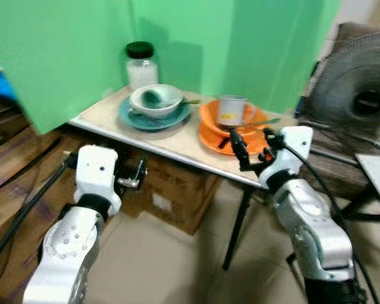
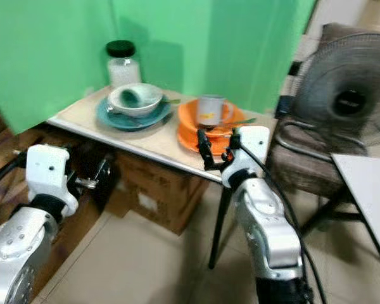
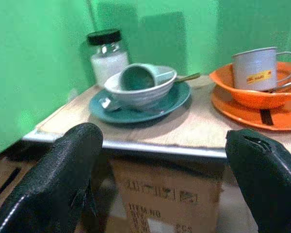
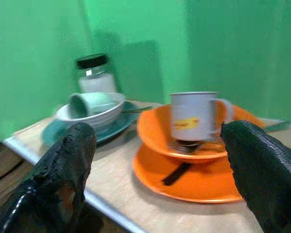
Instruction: Setting the table
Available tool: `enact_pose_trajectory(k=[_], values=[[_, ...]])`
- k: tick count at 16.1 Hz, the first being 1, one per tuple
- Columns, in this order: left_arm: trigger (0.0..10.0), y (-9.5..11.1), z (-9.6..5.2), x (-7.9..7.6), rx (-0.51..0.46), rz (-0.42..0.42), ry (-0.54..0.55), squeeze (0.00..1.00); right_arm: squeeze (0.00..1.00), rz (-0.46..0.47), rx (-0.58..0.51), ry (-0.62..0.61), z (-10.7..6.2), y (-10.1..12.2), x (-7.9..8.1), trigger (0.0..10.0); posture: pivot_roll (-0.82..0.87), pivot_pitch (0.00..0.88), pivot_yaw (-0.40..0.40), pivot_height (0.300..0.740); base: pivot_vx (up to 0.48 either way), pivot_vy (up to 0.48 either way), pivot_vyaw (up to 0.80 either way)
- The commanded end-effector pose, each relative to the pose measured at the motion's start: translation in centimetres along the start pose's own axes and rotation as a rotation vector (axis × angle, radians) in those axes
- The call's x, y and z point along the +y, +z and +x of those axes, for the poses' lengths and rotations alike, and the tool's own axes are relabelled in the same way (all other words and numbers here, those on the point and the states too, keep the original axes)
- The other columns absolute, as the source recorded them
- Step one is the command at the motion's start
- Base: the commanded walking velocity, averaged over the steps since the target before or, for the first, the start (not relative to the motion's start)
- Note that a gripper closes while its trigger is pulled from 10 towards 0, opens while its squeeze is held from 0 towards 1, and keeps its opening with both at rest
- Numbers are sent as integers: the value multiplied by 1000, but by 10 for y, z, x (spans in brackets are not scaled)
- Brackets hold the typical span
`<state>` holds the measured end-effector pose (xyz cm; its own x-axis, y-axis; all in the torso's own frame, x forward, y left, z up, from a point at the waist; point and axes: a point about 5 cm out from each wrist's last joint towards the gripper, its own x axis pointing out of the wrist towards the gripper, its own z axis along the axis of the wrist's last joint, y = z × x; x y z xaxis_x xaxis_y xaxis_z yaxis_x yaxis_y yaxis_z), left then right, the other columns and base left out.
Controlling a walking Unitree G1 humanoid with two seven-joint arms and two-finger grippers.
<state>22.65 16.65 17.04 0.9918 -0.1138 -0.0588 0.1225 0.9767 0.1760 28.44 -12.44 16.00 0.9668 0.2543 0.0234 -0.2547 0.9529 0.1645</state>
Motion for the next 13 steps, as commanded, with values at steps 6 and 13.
enact_pose_trajectory(k=[6, 13], values=[[10000, 4, -6, 11, -33, 13, 45, 0, 0, -76, -9, -86, -4, 4, -13, 10000, -6, 0, 9, 740, 331, 0, -639], [10000, 5, -12, 9, -37, 21, 53, 0, 0, -54, 14, 108, 5, 6, 3, 10000, 11, 0, -14, 740, 331, 0, 0]])
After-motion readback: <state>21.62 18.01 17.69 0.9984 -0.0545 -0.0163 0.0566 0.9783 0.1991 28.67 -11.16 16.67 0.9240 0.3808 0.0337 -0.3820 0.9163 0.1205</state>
